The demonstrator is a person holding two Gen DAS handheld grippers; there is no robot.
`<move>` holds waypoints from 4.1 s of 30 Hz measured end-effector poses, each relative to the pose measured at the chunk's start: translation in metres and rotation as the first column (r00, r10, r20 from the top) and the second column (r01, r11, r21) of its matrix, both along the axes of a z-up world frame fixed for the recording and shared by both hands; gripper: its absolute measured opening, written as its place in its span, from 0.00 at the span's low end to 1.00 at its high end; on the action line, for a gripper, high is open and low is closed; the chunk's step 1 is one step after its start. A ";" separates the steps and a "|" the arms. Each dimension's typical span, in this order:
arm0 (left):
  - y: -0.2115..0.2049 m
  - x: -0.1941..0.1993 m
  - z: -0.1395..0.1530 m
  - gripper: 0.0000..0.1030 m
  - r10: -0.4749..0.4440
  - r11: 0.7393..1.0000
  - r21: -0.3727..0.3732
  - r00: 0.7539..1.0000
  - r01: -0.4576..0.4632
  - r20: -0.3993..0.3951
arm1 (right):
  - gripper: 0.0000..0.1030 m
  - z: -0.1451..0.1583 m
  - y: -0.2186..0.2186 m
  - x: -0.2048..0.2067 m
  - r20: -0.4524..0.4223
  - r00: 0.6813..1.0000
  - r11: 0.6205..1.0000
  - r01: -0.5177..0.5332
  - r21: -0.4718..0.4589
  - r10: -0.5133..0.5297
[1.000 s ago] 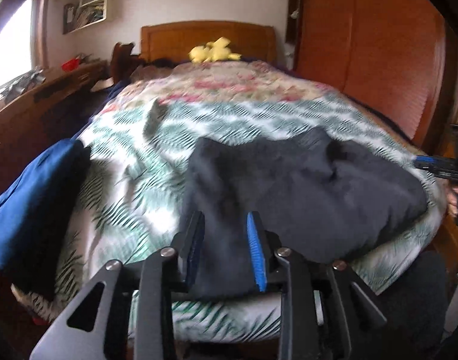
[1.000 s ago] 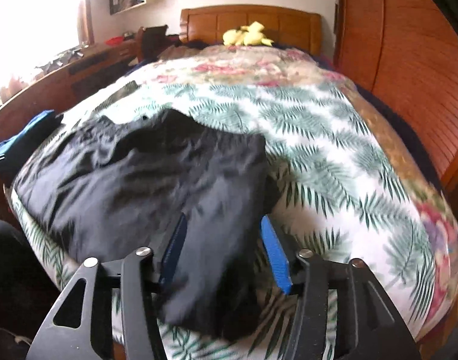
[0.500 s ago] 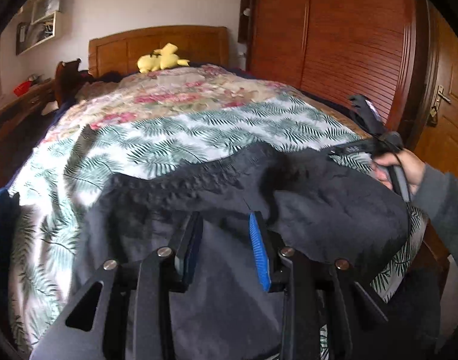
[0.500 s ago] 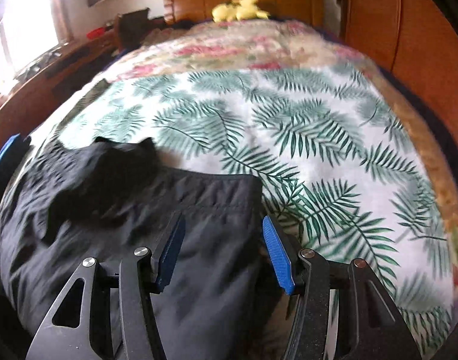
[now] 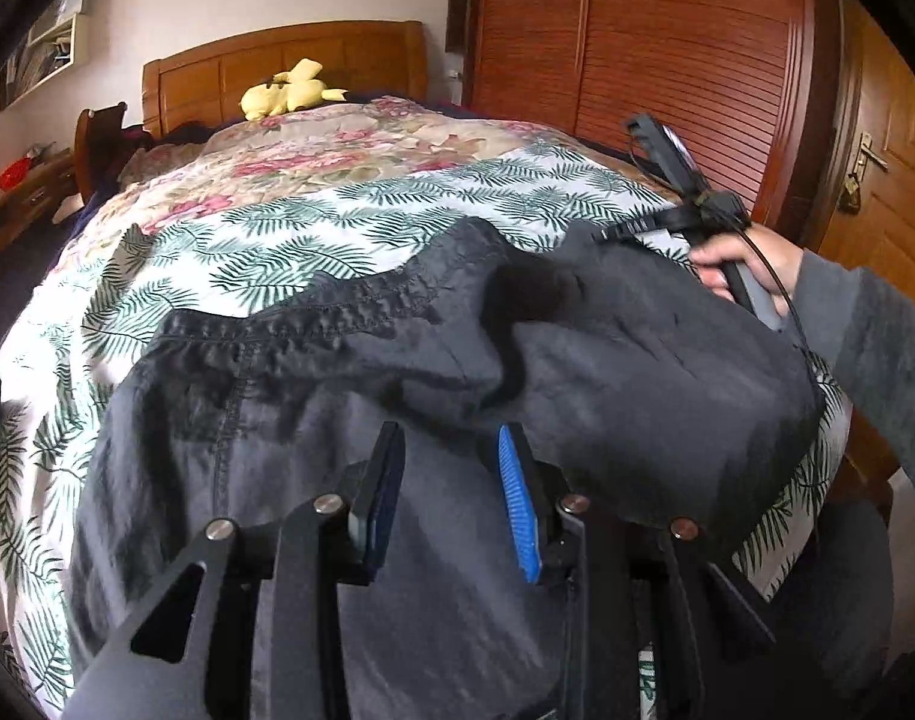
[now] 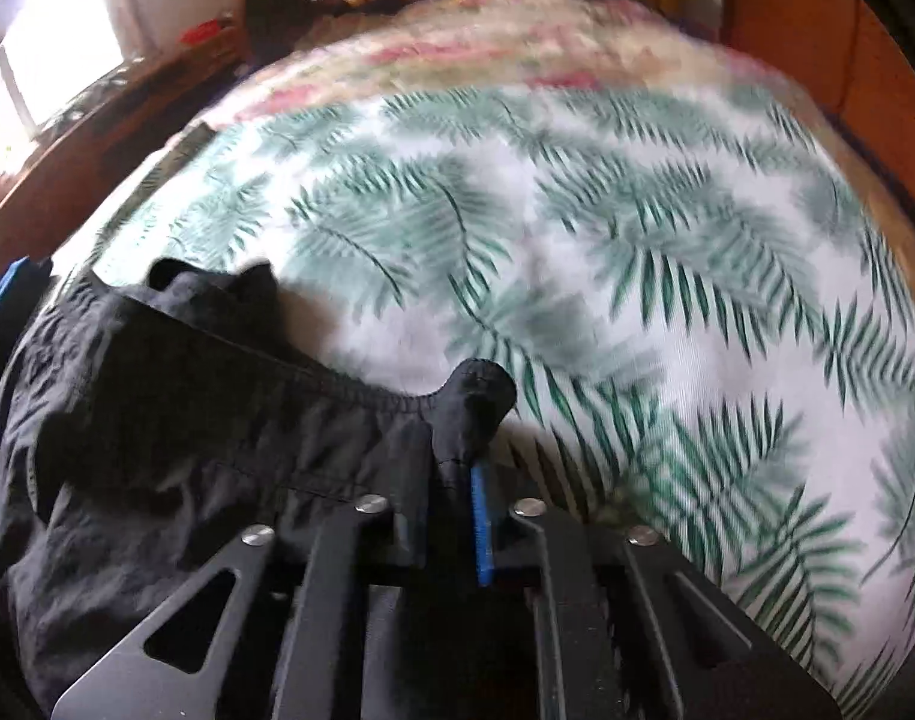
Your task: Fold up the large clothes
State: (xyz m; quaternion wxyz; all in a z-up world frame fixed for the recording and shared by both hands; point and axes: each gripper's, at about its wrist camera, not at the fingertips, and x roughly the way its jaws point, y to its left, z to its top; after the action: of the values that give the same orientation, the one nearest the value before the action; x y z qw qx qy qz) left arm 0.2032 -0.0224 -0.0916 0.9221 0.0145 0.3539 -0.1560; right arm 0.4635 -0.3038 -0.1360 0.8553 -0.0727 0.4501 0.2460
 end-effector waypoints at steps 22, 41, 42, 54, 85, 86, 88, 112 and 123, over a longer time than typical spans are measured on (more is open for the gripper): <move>0.017 -0.008 0.008 0.30 0.058 0.998 -0.011 0.998 -0.057 0.037 | 0.40 0.050 0.075 -0.042 0.146 0.985 0.989 -0.071 -0.130 0.090; 0.040 -0.017 0.016 0.30 0.097 0.994 -0.049 0.994 -0.095 0.057 | 0.39 -0.025 0.191 -0.054 -0.011 0.967 0.953 -0.253 -0.167 0.255; 0.039 -0.018 0.016 0.30 0.097 0.994 -0.047 0.994 -0.094 0.053 | 0.39 -0.024 0.194 -0.050 0.004 0.971 0.958 -0.235 -0.161 0.239; 0.044 -0.023 0.019 0.30 0.099 0.994 -0.049 0.993 -0.096 0.062 | 0.37 0.024 0.175 -0.079 0.082 0.981 0.983 -0.170 -0.064 0.175; 0.071 -0.054 0.016 0.30 0.146 0.989 -0.016 0.989 -0.146 0.029 | 0.50 -0.003 0.094 -0.251 0.126 0.971 0.974 -0.188 -0.123 0.203; 0.076 -0.057 0.014 0.30 0.158 0.987 -0.021 0.987 -0.157 0.027 | 0.50 0.004 0.096 -0.251 0.149 0.970 0.977 -0.175 -0.125 0.193; 0.087 -0.065 0.011 0.31 0.184 0.983 -0.022 0.983 -0.183 0.012 | 0.50 0.016 0.103 -0.249 0.177 0.964 0.979 -0.187 -0.081 0.199; 0.162 -0.086 -0.051 0.36 0.404 0.914 0.098 0.908 -0.395 -0.110 | 0.50 -0.022 0.157 -0.245 0.176 0.935 0.951 -0.301 -0.072 0.309; 0.158 -0.098 -0.061 0.39 0.436 0.900 0.091 0.888 -0.427 -0.145 | 0.50 -0.021 0.156 -0.245 0.180 0.932 0.949 -0.307 -0.070 0.315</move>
State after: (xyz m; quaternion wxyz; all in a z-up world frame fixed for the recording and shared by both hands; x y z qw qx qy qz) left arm 0.1050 0.1361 -0.1521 0.9010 -0.0510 0.4263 0.0622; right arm 0.2186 -0.1482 -0.1573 0.8427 -0.1835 0.3549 0.3609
